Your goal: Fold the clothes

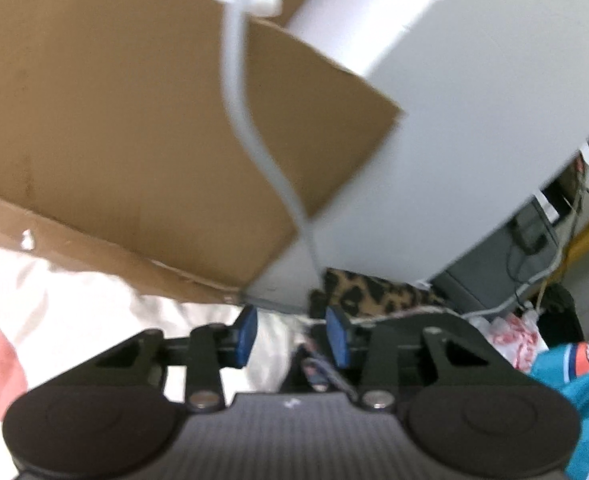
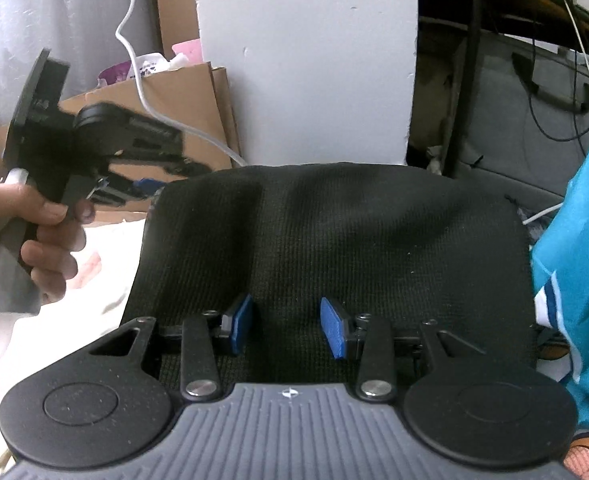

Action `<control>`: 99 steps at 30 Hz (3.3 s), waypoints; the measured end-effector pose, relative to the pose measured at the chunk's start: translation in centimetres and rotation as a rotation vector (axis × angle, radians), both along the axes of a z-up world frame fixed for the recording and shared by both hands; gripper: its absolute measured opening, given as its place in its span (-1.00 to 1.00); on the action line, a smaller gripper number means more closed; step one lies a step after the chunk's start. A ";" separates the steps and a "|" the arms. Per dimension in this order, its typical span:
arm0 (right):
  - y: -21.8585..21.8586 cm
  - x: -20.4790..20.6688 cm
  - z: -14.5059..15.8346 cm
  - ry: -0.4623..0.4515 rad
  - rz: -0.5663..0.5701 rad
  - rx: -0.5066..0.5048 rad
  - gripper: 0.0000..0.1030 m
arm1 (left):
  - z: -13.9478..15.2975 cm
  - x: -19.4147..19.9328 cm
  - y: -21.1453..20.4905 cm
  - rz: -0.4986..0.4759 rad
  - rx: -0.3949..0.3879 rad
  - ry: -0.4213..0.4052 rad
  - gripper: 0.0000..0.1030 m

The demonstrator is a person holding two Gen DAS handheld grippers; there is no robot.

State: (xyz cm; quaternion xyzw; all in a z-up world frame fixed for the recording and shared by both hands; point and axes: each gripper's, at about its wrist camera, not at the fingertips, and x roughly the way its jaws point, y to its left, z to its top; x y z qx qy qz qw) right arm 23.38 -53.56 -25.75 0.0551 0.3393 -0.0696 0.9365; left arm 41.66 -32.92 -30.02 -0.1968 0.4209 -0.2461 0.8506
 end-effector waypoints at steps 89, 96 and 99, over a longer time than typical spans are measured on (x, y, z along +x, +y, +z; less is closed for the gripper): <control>-5.7 -9.7 -2.2 0.024 -0.247 0.017 -0.27 | 3.7 -7.7 -3.9 -0.439 0.174 -0.155 -0.48; -6.2 -10.1 -3.0 0.064 -0.266 0.027 -0.27 | 2.2 -8.4 -4.3 -0.465 0.230 -0.177 -0.46; -6.2 -10.2 -3.2 0.074 -0.278 0.024 -0.27 | 1.7 -8.5 -4.3 -0.466 0.233 -0.183 -0.45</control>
